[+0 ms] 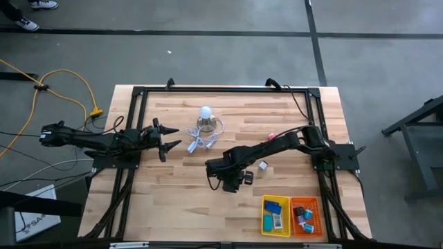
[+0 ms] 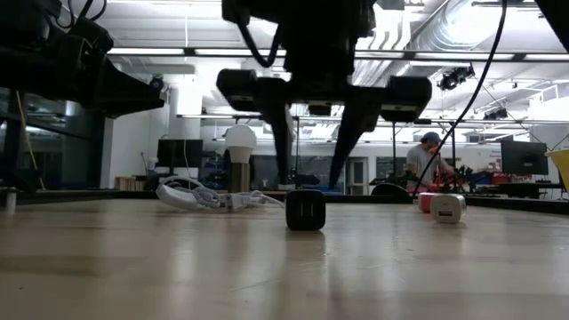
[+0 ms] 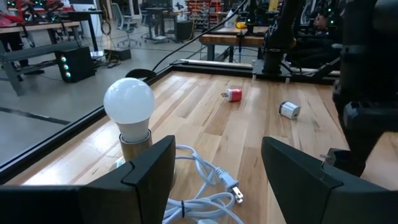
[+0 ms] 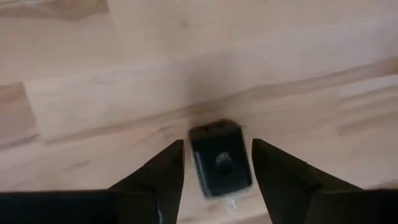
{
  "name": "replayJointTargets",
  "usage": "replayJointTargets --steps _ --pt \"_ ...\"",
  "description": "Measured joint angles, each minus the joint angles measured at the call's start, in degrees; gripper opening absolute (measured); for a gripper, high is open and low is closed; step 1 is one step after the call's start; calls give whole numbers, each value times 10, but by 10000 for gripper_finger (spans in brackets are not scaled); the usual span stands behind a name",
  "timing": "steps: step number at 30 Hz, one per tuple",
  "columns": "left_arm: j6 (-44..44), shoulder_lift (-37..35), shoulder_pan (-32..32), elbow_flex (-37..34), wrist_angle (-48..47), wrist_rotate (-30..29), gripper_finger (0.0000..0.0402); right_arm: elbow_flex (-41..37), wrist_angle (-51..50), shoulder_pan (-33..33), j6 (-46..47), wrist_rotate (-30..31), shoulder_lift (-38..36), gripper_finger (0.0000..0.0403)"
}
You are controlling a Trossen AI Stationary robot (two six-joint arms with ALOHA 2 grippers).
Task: Pick & Place Office items
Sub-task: Put the black charger adapter into the orange basket
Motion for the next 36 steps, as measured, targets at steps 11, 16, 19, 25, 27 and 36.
replayJointTargets --steps 11,16,19,25,27,36 --pt "0 0 0 0 1 0 230 -1 0 -1 -2 0 2 174" --pt "0 0 0 0 2 0 230 -1 1 -5 -2 0 2 174" --pt "0 0 0 0 2 0 230 -1 1 -7 -2 -1 4 174" --pt "0 0 0 0 2 0 230 -1 -1 -8 -2 -1 20 174" --pt "0 0 0 0 2 0 230 -1 -6 -8 -3 0 24 174" --pt "0 0 0 0 2 0 230 -1 -1 -10 -11 0 29 174"
